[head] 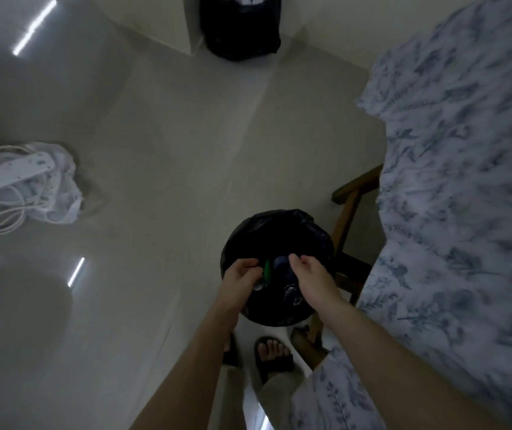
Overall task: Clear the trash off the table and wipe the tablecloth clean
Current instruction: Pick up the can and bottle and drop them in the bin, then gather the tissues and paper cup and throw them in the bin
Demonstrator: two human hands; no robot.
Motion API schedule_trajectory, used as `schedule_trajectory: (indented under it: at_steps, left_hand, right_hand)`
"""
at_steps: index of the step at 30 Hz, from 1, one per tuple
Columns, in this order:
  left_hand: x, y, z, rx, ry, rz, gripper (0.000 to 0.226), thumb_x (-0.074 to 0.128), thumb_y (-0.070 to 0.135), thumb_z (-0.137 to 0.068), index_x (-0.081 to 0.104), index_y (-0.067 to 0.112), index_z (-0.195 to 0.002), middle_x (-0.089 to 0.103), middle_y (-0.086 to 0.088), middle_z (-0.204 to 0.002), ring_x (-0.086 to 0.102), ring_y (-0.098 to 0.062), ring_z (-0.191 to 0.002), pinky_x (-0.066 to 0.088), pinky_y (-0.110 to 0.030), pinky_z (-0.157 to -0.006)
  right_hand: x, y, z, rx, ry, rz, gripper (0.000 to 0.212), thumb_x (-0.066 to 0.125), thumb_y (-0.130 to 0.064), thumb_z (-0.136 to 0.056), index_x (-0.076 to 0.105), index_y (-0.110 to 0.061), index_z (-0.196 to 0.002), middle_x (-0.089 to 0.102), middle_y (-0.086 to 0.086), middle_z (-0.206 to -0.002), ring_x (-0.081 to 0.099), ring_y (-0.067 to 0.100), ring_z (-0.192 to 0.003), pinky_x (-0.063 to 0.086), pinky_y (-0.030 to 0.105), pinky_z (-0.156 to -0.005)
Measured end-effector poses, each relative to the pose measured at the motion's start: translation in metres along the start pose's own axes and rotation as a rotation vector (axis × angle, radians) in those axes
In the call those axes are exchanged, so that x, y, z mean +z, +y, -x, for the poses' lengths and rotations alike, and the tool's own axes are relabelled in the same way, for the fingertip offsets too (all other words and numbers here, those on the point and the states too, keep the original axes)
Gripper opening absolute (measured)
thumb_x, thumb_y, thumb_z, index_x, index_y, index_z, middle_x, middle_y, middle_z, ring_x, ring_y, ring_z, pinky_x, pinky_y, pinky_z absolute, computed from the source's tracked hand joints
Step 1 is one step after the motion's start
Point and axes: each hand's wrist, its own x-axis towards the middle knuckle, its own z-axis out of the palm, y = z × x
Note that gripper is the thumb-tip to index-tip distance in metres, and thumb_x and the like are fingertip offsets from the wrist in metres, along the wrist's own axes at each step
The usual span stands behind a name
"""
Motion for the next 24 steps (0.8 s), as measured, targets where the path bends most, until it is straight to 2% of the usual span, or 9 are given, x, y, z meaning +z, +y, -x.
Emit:
schedule_trajectory:
  at_steps: [4,5,8,10,13,16,19,22,24]
  left_hand:
    - [0.000,0.067,0.057,0.091,-0.051,-0.154,0.024,0.050,0.016,-0.097,0.056,0.009,-0.119,0.062,-0.008,-0.108,0.061,-0.013,-0.089,0.048,-0.015,-0.064]
    - [0.000,0.087,0.074,0.120,-0.053,-0.201,0.024,0.049,0.016,-0.097,0.055,0.009,-0.119,0.062,-0.009,-0.109,0.061,-0.016,-0.092,0.050,-0.017,-0.068]
    - [0.007,0.149,0.128,0.221,-0.070,-0.364,0.028,0.051,0.019,-0.094,0.057,0.010,-0.120,0.064,-0.012,-0.115,0.062,-0.026,-0.103,0.051,-0.039,-0.092]
    - [0.019,0.190,0.171,0.279,-0.106,-0.384,0.029,0.053,0.019,-0.092,0.057,0.010,-0.119,0.064,-0.013,-0.111,0.062,-0.027,-0.103,0.050,-0.042,-0.096]
    - [0.045,0.229,0.225,0.340,-0.172,-0.388,0.025,0.053,0.015,-0.092,0.058,0.010,-0.115,0.065,-0.012,-0.103,0.063,-0.025,-0.096,0.049,-0.038,-0.093]
    - [0.079,0.246,0.272,0.425,-0.256,-0.428,0.012,0.054,0.013,-0.093,0.059,0.013,-0.104,0.065,-0.013,-0.098,0.063,-0.027,-0.091,0.049,-0.041,-0.092]
    - [0.120,0.237,0.311,0.522,-0.353,-0.517,0.011,0.051,0.007,-0.095,0.055,0.014,-0.087,0.059,-0.005,-0.082,0.056,-0.017,-0.073,0.046,-0.033,-0.075]
    - [0.163,0.225,0.343,0.547,-0.511,-0.720,0.004,0.054,0.019,-0.095,0.056,0.015,-0.095,0.063,-0.007,-0.096,0.061,-0.018,-0.083,0.047,-0.024,-0.067]
    - [0.192,0.213,0.361,0.546,-0.565,-0.853,0.015,0.054,0.028,-0.095,0.057,0.016,-0.105,0.062,-0.004,-0.103,0.061,-0.015,-0.087,0.046,-0.022,-0.066]
  right_hand:
    - [-0.027,-0.051,0.065,-0.160,0.064,0.019,0.060,0.038,-0.051,-0.096,0.035,-0.015,-0.144,0.043,0.004,-0.145,0.042,0.023,-0.130,0.034,0.029,-0.098]
    - [-0.036,-0.065,0.084,-0.202,0.086,0.009,0.059,0.038,-0.050,-0.096,0.036,-0.016,-0.143,0.043,0.004,-0.145,0.042,0.022,-0.130,0.035,0.030,-0.101]
    - [-0.069,-0.096,0.151,-0.290,0.181,-0.045,0.050,0.040,-0.047,-0.096,0.048,-0.015,-0.133,0.054,0.005,-0.133,0.050,0.021,-0.121,0.040,0.032,-0.100]
    - [-0.090,-0.108,0.198,-0.345,0.246,-0.110,0.042,0.042,-0.044,-0.097,0.054,-0.015,-0.126,0.059,0.002,-0.122,0.054,0.018,-0.114,0.041,0.030,-0.096]
    - [-0.120,-0.106,0.263,-0.394,0.307,-0.250,0.036,0.044,-0.039,-0.097,0.054,-0.016,-0.123,0.058,-0.004,-0.116,0.053,0.010,-0.106,0.041,0.022,-0.090]
    - [-0.151,-0.087,0.322,-0.390,0.404,-0.364,0.043,0.044,-0.045,-0.096,0.049,-0.020,-0.131,0.052,-0.009,-0.115,0.051,0.007,-0.108,0.041,0.018,-0.090]
    - [-0.178,-0.043,0.365,-0.337,0.523,-0.428,0.045,0.044,-0.043,-0.096,0.048,-0.018,-0.133,0.051,-0.008,-0.115,0.050,0.007,-0.107,0.037,0.020,-0.087]
    - [-0.202,0.004,0.396,-0.316,0.629,-0.477,0.044,0.045,-0.040,-0.096,0.050,-0.015,-0.132,0.056,0.000,-0.125,0.051,0.013,-0.116,0.035,0.021,-0.087]
    - [-0.213,0.036,0.411,-0.288,0.661,-0.492,0.045,0.045,-0.040,-0.096,0.050,-0.013,-0.132,0.055,0.004,-0.132,0.051,0.014,-0.117,0.036,0.024,-0.089]
